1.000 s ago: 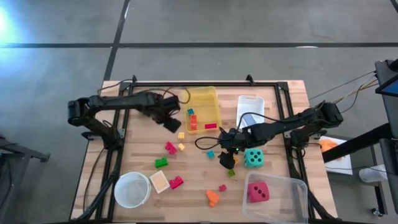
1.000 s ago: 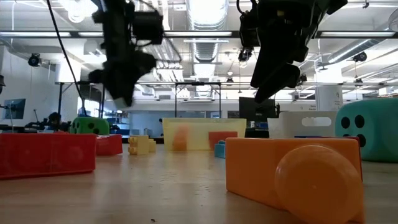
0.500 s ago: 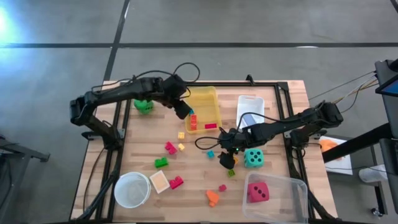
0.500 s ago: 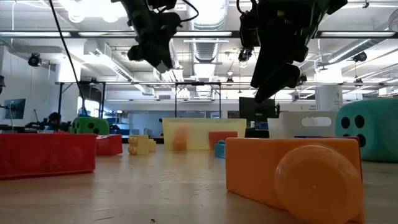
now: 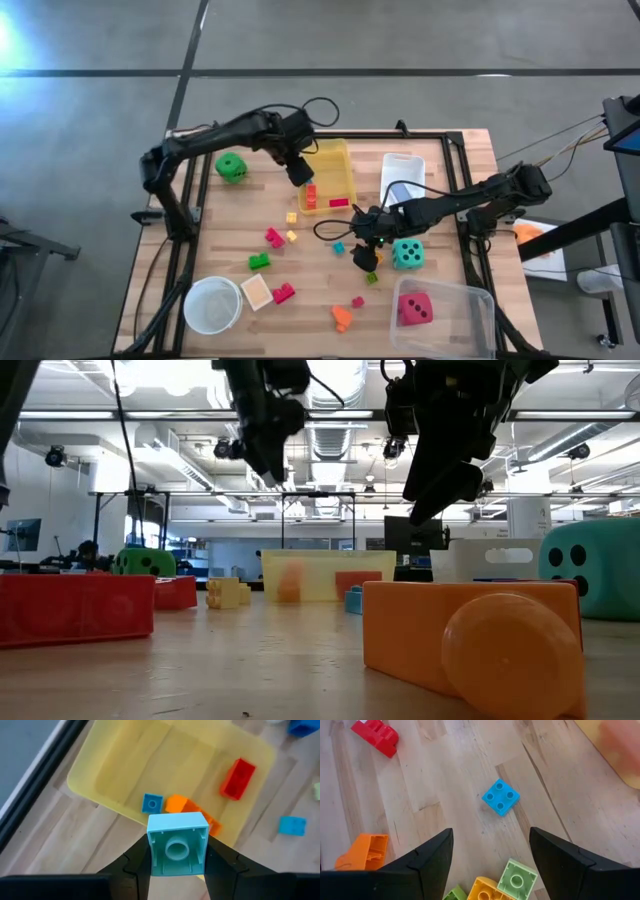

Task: Pick & Place Toys
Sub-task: Put the light blue game piece into the yellow bin

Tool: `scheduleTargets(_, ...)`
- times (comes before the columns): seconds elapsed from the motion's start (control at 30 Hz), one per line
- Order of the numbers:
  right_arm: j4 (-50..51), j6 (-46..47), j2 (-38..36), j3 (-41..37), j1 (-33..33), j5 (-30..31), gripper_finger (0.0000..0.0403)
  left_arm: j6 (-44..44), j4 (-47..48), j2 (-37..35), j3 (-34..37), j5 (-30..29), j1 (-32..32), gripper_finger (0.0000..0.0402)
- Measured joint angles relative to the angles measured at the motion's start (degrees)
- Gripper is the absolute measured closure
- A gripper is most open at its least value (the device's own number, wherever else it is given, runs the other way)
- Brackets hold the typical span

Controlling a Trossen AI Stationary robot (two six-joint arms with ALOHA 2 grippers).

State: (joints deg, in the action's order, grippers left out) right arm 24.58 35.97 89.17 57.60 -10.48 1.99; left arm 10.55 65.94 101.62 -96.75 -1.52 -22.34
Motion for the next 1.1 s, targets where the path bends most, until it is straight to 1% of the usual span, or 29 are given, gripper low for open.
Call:
scheduleTargets(0.2,-0.02,0.00,0.00,0.00,-0.02,-0.01,0.0148,-2.00,-0.42,5.49,0.00,0.04,-0.10,0.0267)
scheduleTargets(0.37,-0.01,0.00,0.00,0.00,-0.01,0.01,0.0148,-2.65,-3.21,8.76,0.00,0.02,-0.41,0.0267)
scheduleTargets(0.57,-0.02,0.00,0.00,0.00,-0.01,0.01,0.0148,-3.11,-8.06,10.23,-0.09,0.04,-1.11,0.0267)
scheduleTargets(0.83,-0.02,0.00,0.00,0.00,-0.01,0.00,0.0148,-2.76,-8.89,11.84,-0.09,0.04,-3.37,0.0267)
scheduleTargets(1.1,-0.02,0.00,0.00,0.00,0.00,0.01,0.0148,-2.65,-9.50,14.03,0.02,0.04,-3.68,0.0267)
